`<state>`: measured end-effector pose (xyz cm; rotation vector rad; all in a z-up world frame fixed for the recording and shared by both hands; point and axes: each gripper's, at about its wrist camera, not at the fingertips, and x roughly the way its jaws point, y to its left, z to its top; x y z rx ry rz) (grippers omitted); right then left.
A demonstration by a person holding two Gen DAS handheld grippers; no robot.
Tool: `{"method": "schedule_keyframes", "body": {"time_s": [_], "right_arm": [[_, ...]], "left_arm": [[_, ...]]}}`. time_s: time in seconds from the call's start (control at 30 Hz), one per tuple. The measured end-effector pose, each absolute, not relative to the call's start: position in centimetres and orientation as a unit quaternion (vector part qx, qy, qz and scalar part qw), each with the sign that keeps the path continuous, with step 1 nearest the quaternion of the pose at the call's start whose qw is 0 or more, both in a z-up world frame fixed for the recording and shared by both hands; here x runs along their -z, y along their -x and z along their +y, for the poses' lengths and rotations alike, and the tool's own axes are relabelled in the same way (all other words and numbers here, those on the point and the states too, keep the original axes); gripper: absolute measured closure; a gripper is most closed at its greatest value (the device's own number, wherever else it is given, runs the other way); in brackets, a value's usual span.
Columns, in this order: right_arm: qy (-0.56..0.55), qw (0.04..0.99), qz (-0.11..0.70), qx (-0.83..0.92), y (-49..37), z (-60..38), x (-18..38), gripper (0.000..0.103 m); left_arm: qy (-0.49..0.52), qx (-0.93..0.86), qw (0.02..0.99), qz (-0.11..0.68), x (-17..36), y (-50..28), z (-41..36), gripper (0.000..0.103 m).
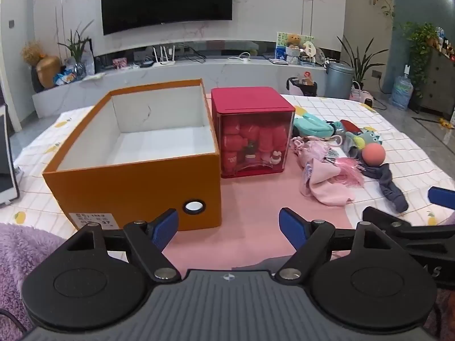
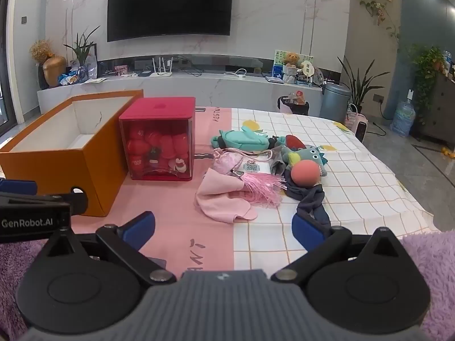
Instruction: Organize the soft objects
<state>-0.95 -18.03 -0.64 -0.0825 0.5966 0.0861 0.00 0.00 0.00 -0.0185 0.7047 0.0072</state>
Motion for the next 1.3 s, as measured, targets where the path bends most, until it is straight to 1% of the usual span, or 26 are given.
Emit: {"method": "schedule_keyframes", "body": {"time_s": [0.13,0.17,0.37,1.3], "right_arm": [[0.038,0.953,0.296,-0.043,1.2,-17.8,0.8,0.003],[0.035,0.952,0.300,-0.046,0.9,-18.0,0.7,0.003],[0.039,0.952,0.300,-0.051,1.0,-17.9,0.9,0.003],[0.048,0.950,0.306,-0.048,0.8,-17.7,1.1,0.003]], "left_arm": [[0.006,0.001,0.937,0.349,0.1,-0.5,0.3,0.010],[0.007,-0.001,0.942,0.336,0.3,0.0,0.3,0.010],[-0.002,-0.004,0.945,0.326,0.5,0.8,-0.4,0.011],[-0.010,-0.011,0.942,0.335,0.3,0.4,-0.4,0.013]]}}
